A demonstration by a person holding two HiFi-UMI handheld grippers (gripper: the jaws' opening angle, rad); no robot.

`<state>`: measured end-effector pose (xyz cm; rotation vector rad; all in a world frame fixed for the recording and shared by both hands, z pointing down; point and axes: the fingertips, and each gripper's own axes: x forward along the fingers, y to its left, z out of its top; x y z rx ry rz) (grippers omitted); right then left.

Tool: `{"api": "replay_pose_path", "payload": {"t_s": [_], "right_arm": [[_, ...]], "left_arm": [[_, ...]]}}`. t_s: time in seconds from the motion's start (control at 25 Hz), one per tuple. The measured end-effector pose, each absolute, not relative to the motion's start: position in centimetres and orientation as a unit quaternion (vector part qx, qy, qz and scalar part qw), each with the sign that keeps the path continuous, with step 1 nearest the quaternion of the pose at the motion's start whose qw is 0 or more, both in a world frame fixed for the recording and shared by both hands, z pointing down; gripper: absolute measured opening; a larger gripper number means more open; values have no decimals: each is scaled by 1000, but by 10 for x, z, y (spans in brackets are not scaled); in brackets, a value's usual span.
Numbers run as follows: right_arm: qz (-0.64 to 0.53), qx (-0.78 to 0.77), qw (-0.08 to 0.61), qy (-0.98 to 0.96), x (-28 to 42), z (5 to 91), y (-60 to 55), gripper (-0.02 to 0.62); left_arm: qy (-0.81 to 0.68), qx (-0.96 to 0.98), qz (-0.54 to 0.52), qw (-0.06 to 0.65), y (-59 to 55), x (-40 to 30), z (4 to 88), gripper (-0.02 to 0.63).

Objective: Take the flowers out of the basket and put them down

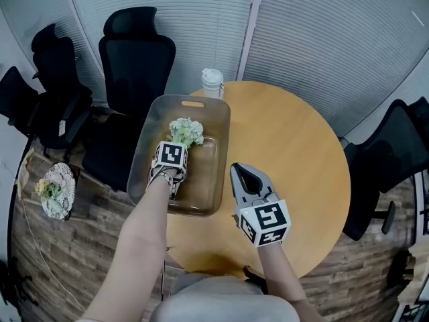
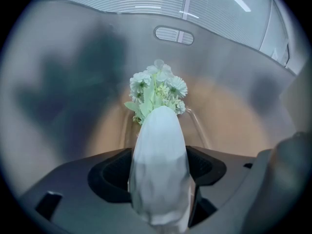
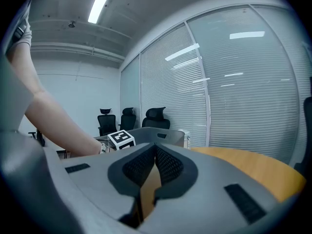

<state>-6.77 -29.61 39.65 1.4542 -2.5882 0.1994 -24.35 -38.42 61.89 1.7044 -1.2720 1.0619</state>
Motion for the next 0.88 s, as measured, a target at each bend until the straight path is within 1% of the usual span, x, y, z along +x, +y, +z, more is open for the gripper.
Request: {"api": "replay_pose_path", "payload": {"t_s": [0.36,0.88], "right_arm": [[63,492,71,-865,-65,385,-281,25],[51,492,60,-867,-62,371,-260,25]], "left_arm": [[-508,677,389,365,-385,-238,596,348],[-524,710,314,351,-392,-223,548,349]]}}
